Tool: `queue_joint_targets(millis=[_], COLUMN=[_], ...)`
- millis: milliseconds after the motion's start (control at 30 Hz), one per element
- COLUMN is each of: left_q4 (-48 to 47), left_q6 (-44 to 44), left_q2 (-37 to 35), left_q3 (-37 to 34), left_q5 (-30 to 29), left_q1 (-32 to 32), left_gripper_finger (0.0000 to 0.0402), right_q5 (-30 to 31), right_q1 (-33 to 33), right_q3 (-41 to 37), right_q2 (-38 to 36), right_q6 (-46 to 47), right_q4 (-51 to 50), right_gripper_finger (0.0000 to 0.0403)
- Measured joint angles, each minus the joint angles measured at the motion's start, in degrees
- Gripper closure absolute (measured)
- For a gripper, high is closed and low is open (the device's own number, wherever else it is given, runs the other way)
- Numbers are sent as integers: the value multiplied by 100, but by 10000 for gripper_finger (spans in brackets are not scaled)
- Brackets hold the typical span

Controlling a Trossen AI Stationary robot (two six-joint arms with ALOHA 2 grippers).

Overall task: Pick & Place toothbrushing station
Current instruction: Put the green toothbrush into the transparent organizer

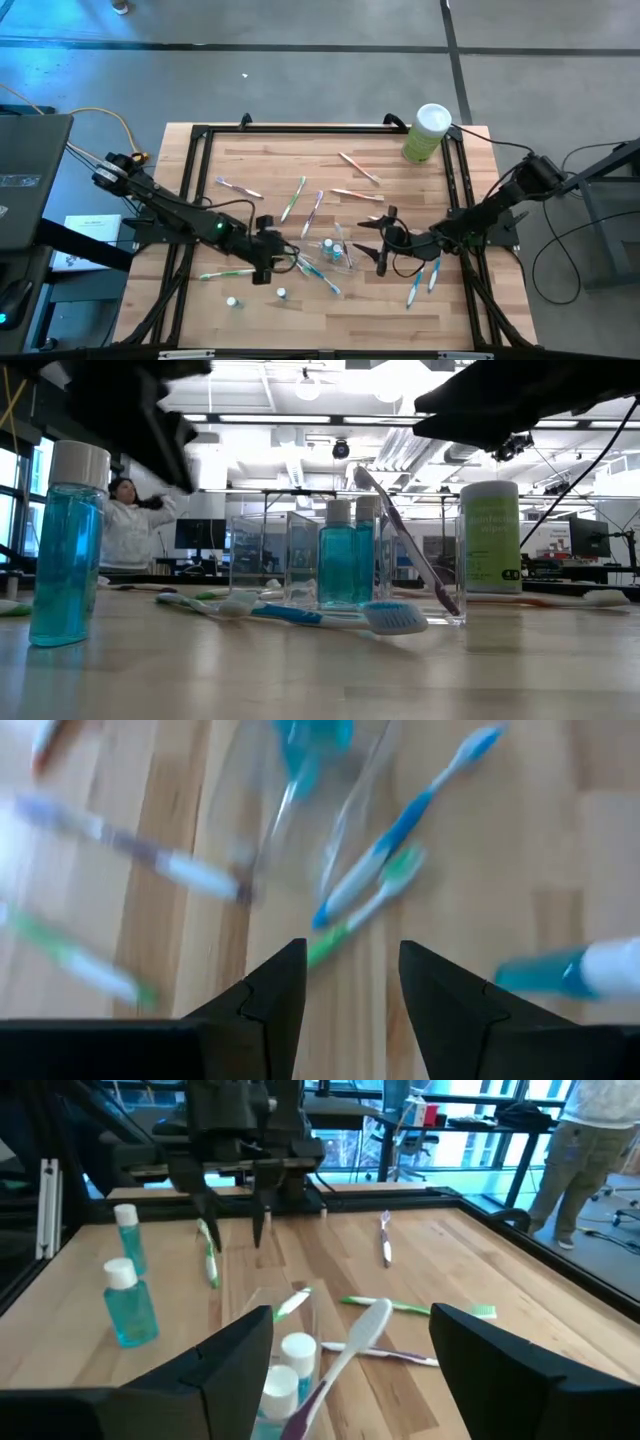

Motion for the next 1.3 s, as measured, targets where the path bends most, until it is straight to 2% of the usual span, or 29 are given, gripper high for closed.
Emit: queue_joint_targets(millis=[133, 267, 400, 500, 667, 800, 900, 1100, 1300], left_q4=[-788, -1514, -1823, -1911, -2756, -3365, -3407, -3403, -3401], left_q6=[-1045, -1852, -2889, -3229, -3819, -4493, -4832, -4933, -5573], left_q2=[0, 0, -38, -109, -228, -229, -227, -227, -214], left_q3=[-1, -1, -1, 0, 1, -1, -1, -1, -1], left_q5=[223, 1053, 1606, 1872, 1952, 1787, 1741, 1743, 1527], left_q1=[-108, -246, -310, -306, -382, -563, -797, -1492, -2225], left_gripper_finger=[247, 247, 247, 247, 247, 248, 248, 248, 248], right_q5=[-10, -15, -15, -17, -25, -57, -57, -57, -57], right_q1=[3, -23, -25, -25, -28, -28, -28, -30, -30], right_q3=[0, -2, -2, -2, -2, -2, -2, -2, -2], right_q2=[0, 0, 0, 0, 0, 0, 0, 0, 2], right_q6=[12, 21, 22, 22, 278, 442, 452, 452, 453], right_q4=[-98, -189, -230, -238, -325, -404, -413, -447, -446], right_gripper_finger=[140, 140, 140, 140, 140, 140, 140, 140, 142])
